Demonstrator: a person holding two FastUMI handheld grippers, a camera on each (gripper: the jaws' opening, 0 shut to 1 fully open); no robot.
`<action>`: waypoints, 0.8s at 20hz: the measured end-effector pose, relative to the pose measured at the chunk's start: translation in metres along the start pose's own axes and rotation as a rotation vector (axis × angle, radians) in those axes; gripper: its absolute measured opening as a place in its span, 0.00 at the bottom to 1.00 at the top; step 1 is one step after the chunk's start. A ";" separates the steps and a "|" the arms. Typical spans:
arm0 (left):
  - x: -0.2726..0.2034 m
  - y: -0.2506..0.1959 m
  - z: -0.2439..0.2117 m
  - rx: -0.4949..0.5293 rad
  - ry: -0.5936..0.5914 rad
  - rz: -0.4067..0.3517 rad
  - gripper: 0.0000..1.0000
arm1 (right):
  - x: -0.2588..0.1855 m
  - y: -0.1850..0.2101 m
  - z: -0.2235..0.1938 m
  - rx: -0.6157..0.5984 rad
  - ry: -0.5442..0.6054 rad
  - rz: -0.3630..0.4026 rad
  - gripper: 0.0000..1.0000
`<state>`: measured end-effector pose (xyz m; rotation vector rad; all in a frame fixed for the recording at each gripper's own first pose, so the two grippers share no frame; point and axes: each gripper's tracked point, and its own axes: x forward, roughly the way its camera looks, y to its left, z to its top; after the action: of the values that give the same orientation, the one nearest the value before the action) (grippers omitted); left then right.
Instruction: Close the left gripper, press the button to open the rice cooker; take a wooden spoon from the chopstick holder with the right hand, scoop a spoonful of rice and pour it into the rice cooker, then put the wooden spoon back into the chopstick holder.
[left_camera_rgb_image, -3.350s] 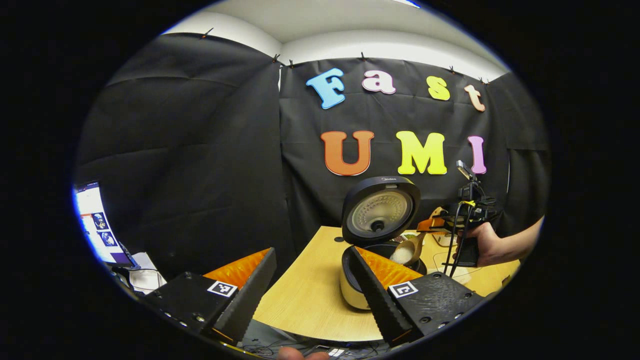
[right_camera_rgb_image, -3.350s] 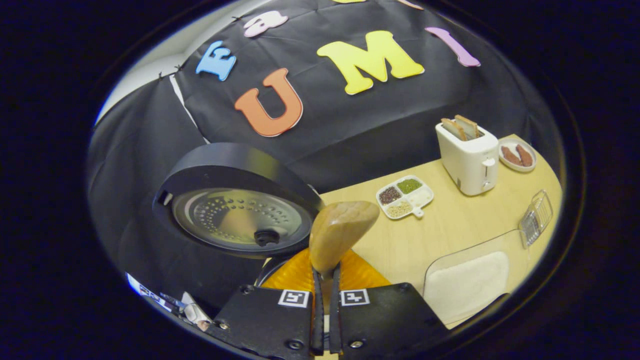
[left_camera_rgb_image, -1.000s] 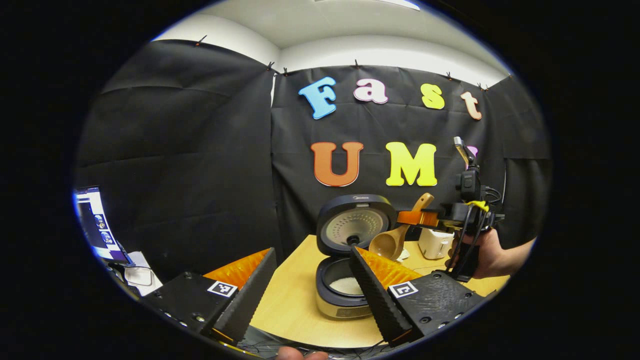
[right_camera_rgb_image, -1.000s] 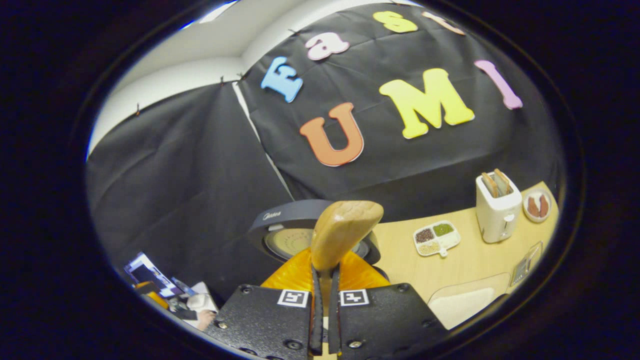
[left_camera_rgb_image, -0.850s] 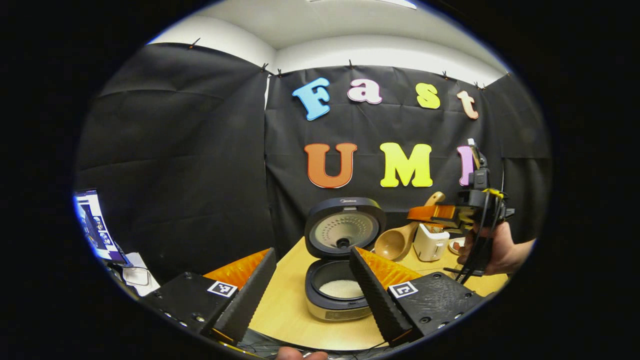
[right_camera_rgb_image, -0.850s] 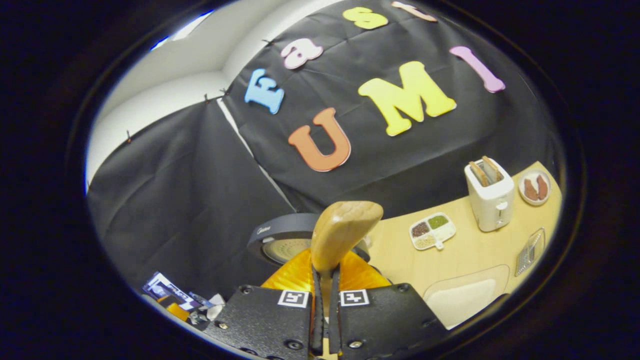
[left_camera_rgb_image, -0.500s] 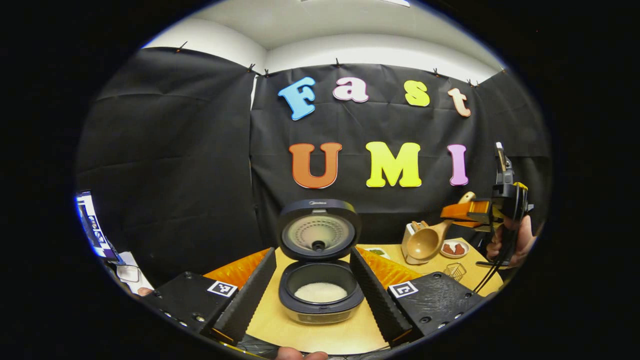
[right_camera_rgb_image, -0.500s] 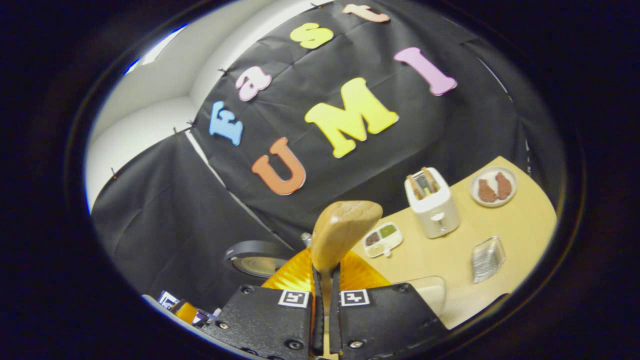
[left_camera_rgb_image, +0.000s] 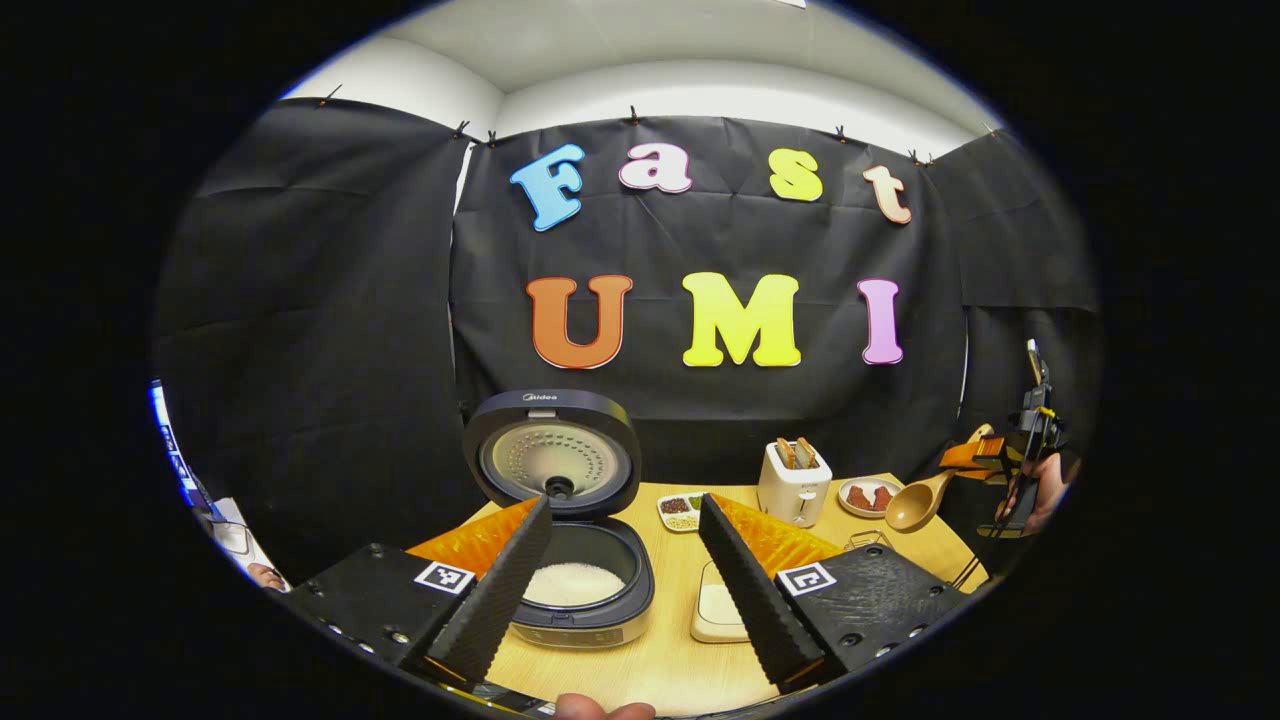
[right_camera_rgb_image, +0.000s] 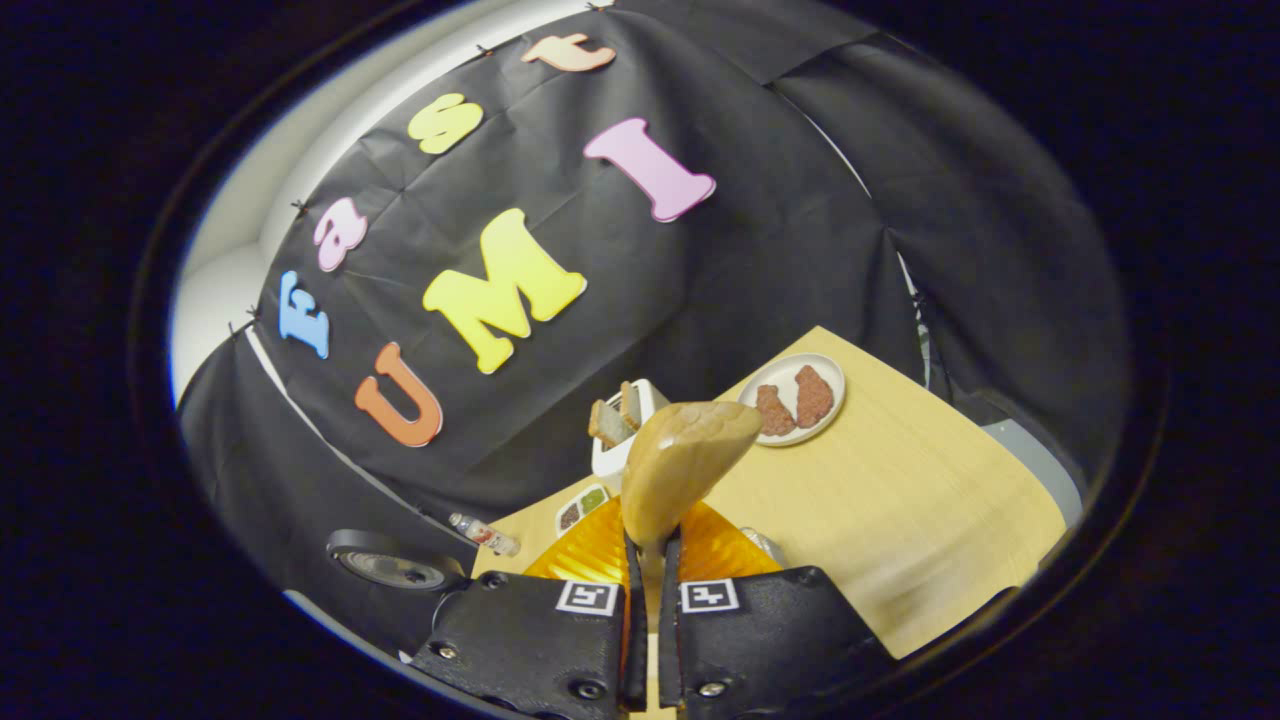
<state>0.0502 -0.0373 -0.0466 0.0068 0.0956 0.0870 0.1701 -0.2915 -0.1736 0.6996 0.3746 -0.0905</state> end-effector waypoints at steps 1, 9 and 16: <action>-0.001 -0.002 -0.001 0.003 0.004 0.004 0.95 | 0.011 -0.012 -0.002 0.000 0.005 -0.020 0.10; -0.009 0.008 -0.008 0.058 0.052 0.077 0.97 | 0.079 -0.042 -0.044 -0.072 0.084 -0.082 0.10; -0.011 0.028 -0.004 0.024 0.067 0.142 0.98 | 0.100 -0.055 -0.072 -0.284 0.087 -0.114 0.10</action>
<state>0.0369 -0.0106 -0.0490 0.0347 0.1634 0.2283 0.2297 -0.2828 -0.2941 0.4019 0.4996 -0.1129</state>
